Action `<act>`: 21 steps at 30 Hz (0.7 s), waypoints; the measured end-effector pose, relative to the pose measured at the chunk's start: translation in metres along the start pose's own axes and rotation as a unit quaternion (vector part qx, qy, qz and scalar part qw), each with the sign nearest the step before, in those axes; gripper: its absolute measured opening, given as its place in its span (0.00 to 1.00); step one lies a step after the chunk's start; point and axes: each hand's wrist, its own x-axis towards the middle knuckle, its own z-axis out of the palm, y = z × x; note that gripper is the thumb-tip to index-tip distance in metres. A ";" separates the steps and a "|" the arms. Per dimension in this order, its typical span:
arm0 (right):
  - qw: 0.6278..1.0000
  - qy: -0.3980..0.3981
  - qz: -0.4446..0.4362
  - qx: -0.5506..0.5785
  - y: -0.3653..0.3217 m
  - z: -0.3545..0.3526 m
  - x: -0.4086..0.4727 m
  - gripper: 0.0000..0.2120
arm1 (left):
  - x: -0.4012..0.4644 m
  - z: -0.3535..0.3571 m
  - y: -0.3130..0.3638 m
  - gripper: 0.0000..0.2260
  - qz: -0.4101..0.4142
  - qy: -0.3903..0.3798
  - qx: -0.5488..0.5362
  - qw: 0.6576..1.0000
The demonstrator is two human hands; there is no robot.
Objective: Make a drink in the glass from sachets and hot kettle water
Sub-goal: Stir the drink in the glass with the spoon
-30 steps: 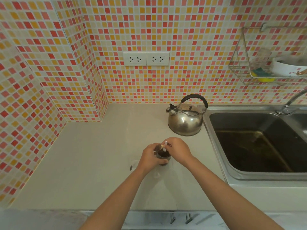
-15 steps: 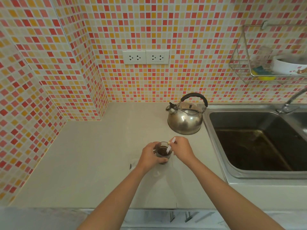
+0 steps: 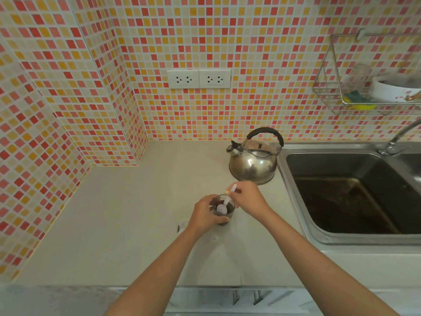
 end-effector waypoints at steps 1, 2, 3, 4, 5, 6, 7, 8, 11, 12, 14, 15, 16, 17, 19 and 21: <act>0.998 -0.037 -0.017 -0.039 -0.001 0.004 -0.002 0.07 | 0.000 0.000 0.000 0.27 0.003 -0.002 0.001 1.000; 0.994 -0.064 -0.031 -0.081 0.000 0.007 -0.003 0.07 | 0.000 0.000 0.001 0.27 0.004 -0.004 0.000 1.000; 0.989 -0.074 -0.039 -0.120 0.001 0.010 -0.004 0.08 | -0.001 0.000 0.001 0.27 0.005 -0.005 0.000 1.000; 0.985 -0.068 -0.040 -0.153 0.002 0.011 -0.003 0.09 | -0.001 -0.001 0.002 0.28 0.005 -0.006 0.001 1.000; 0.983 -0.052 -0.033 -0.175 0.003 0.011 -0.003 0.10 | -0.001 0.000 0.002 0.29 0.004 -0.005 0.002 1.000; 0.983 -0.036 -0.019 -0.182 0.004 0.011 -0.002 0.11 | -0.001 -0.001 0.002 0.29 0.003 -0.003 0.004 1.000; 0.985 -0.029 -0.006 -0.172 0.005 0.012 -0.001 0.11 | -0.001 -0.001 0.002 0.30 0.002 -0.001 0.003 1.000; 0.988 -0.031 0.004 -0.150 0.006 0.014 -0.001 0.10 | -0.002 -0.001 0.002 0.29 0.001 -0.001 0.000 1.000; 0.993 -0.048 -0.011 -0.110 0.004 0.018 -0.004 0.10 | -0.002 -0.001 0.002 0.27 0.006 -0.002 -0.004 1.000; 0.992 -0.047 -0.017 -0.112 0.004 0.018 -0.004 0.10 | -0.002 -0.001 0.003 0.27 0.008 -0.002 0.000 1.000; 0.989 -0.026 -0.011 -0.143 0.002 0.014 -0.003 0.11 | -0.003 -0.001 0.002 0.28 0.006 -0.001 0.007 1.000; 0.988 -0.016 -0.003 -0.152 0.003 0.013 -0.002 0.11 | -0.003 -0.001 0.002 0.29 0.003 -0.001 0.007 1.000; 0.989 -0.018 0.003 -0.145 0.004 0.013 -0.002 0.11 | -0.003 -0.001 0.002 0.29 0.000 -0.001 0.005 1.000; 0.991 -0.030 0.001 -0.131 0.004 0.014 -0.002 0.11 | -0.003 -0.001 0.002 0.29 0.000 -0.001 0.005 1.000; 0.992 -0.053 -0.017 -0.110 0.002 0.017 -0.005 0.10 | -0.003 -0.001 0.002 0.27 0.004 -0.001 0.008 1.000; 0.992 -0.043 -0.020 -0.121 0.001 0.017 -0.004 0.10 | -0.002 -0.001 0.002 0.28 0.005 -0.001 0.010 1.000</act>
